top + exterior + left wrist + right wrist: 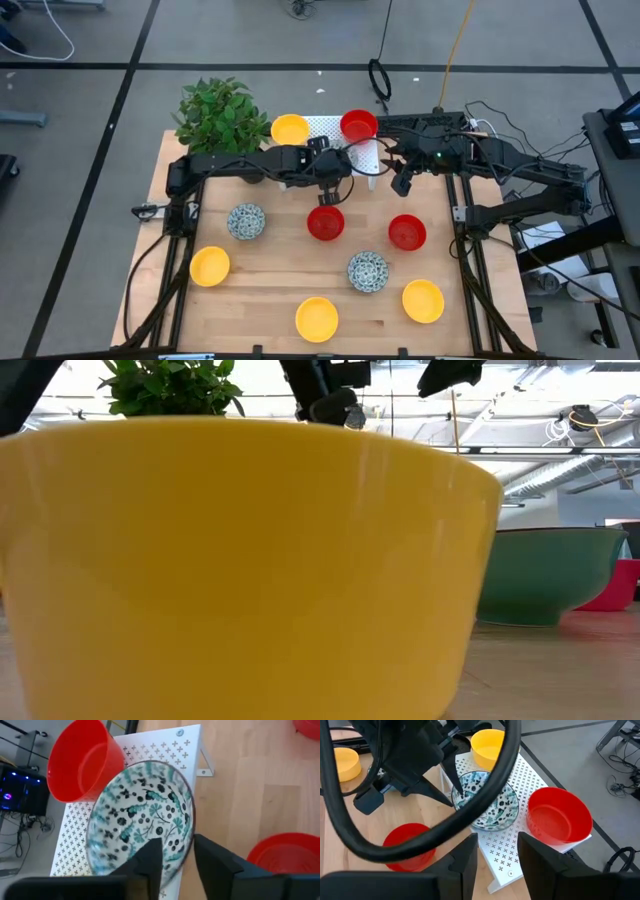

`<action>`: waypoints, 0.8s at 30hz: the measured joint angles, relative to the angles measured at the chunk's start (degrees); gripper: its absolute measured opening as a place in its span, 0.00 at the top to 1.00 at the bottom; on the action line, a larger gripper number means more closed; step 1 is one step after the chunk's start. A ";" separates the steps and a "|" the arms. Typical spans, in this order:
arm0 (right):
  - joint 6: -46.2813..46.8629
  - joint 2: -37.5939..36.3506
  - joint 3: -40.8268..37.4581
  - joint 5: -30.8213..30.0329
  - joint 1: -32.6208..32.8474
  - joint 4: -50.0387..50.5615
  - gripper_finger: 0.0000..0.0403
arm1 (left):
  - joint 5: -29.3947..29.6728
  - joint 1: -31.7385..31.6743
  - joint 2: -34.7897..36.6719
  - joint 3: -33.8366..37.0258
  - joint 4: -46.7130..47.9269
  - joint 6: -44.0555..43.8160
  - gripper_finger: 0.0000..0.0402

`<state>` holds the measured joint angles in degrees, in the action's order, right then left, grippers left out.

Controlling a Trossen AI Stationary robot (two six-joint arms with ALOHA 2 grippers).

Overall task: Pick & Place Mini bowls
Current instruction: Put the blue patterned bowl on the shelf

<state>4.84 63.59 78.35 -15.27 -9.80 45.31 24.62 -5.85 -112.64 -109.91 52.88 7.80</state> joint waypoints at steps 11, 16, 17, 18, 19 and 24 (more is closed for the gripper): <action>0.02 0.00 0.00 0.04 0.00 0.06 0.69 | 2.82 0.00 0.00 0.00 2.38 -0.62 0.60; 0.02 0.00 0.00 0.04 -0.01 0.06 0.69 | 7.10 -0.02 0.00 0.00 6.40 -2.36 0.65; 0.02 0.00 0.00 0.04 0.00 0.06 0.69 | 7.44 -0.02 0.00 0.00 7.17 -2.69 0.66; 0.02 0.00 0.00 0.04 -0.02 0.06 0.69 | 7.58 -0.02 0.02 0.00 7.89 -3.15 0.67; 0.02 0.00 0.00 0.07 -0.01 0.06 0.69 | 7.59 -0.02 0.04 0.00 8.29 -3.77 0.68; 0.02 0.00 0.00 0.07 -0.02 0.55 0.69 | 7.55 0.65 0.74 0.02 8.51 -8.49 0.69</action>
<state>4.86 63.59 78.35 -15.20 -9.82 45.86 32.17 -5.20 -111.90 -109.89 61.40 -0.69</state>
